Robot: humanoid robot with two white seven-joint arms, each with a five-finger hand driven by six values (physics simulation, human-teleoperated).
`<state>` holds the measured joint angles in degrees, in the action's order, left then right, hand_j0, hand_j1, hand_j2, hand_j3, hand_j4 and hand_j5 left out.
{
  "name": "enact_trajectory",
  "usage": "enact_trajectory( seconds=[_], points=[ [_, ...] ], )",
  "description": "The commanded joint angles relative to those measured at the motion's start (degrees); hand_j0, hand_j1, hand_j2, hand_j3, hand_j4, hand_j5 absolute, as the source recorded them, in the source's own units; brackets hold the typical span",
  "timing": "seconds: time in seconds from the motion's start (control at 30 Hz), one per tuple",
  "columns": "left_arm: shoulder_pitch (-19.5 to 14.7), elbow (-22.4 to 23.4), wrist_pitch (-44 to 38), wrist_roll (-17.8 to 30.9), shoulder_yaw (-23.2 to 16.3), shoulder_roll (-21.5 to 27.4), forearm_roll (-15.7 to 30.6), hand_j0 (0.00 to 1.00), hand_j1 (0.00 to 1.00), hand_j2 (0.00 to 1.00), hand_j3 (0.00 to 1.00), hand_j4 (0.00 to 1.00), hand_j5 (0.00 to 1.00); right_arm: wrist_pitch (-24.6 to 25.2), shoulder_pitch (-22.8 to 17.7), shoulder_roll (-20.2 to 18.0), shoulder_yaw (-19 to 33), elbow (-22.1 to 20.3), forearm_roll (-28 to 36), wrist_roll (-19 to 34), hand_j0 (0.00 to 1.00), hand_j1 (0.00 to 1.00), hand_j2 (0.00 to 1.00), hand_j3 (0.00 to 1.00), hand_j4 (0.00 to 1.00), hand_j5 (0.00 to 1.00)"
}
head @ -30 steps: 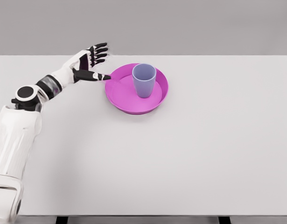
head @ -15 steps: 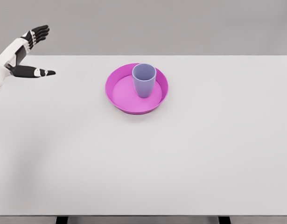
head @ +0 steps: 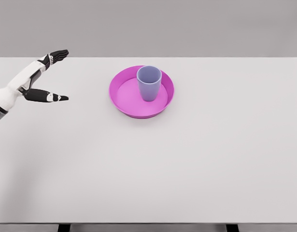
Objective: Flip the cup with left arm and place it on the plate
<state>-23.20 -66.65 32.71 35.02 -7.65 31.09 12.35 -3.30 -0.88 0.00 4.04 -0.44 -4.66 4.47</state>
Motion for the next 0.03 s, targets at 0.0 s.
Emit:
enact_trajectory(
  seconds=[0.0],
  points=[
    [0.0,-0.1,-0.1,0.0,0.0,0.3,0.0,1.00,1.00,1.00,1.00,1.00,1.00,0.1,0.0,0.0,0.0,0.0,0.0,0.0,1.00,1.00,1.00,1.00,1.00,1.00]
  ],
)
